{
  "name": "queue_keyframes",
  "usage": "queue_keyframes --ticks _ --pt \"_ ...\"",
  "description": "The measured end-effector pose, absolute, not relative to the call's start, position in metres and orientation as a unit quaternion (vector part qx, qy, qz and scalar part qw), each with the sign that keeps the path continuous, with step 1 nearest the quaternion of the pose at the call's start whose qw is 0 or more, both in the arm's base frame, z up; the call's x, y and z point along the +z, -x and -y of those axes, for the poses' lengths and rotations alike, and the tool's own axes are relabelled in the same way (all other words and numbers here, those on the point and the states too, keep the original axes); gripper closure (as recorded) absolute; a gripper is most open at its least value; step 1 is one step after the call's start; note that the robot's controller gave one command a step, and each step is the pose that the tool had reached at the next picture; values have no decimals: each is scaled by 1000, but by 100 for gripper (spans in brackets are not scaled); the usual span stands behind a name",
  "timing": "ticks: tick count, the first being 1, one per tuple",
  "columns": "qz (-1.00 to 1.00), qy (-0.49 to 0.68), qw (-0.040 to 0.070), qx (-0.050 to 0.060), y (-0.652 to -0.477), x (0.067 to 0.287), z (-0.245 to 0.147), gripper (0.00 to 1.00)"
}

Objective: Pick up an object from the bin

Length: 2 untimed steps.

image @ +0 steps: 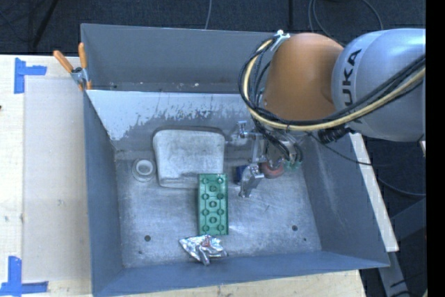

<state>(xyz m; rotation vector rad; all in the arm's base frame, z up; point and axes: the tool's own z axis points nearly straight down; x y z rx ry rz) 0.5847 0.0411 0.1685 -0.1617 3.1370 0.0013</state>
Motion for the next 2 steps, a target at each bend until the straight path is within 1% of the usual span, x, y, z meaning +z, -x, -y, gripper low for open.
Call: queue_keyframes --ticks 1,2 --pt "-994 110 8 -1 -590 107 -58 0" --pt "-994 110 3 -1 -588 104 -57 100"
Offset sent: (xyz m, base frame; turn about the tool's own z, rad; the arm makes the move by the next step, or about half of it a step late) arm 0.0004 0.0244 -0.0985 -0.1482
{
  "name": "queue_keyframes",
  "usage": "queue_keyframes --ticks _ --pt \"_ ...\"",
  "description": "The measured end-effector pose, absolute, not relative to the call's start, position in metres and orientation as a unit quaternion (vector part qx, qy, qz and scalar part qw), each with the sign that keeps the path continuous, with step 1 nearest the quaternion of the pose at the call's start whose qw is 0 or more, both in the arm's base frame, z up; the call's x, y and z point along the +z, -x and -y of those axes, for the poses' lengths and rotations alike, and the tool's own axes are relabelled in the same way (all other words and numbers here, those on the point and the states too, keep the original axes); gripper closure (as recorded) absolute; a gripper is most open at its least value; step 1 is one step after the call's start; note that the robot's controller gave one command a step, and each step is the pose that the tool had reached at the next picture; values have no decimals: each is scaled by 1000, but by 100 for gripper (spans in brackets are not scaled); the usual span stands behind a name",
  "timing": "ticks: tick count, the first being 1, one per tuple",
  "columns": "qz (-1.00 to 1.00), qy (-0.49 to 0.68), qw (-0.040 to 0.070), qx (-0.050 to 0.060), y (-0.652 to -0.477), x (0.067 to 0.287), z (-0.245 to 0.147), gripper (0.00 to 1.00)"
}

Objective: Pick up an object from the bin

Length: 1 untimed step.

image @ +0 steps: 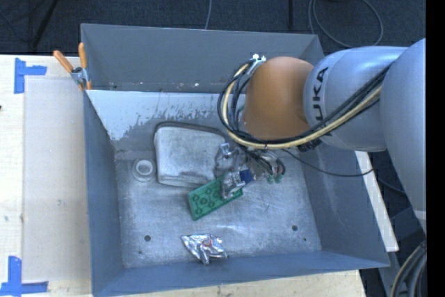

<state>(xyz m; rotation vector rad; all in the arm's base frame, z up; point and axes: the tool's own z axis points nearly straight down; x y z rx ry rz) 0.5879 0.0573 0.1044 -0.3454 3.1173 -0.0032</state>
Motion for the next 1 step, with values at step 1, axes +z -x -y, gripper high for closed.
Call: queue_keyframes --ticks 1 --pt "-993 119 5 0 -595 206 -64 100"
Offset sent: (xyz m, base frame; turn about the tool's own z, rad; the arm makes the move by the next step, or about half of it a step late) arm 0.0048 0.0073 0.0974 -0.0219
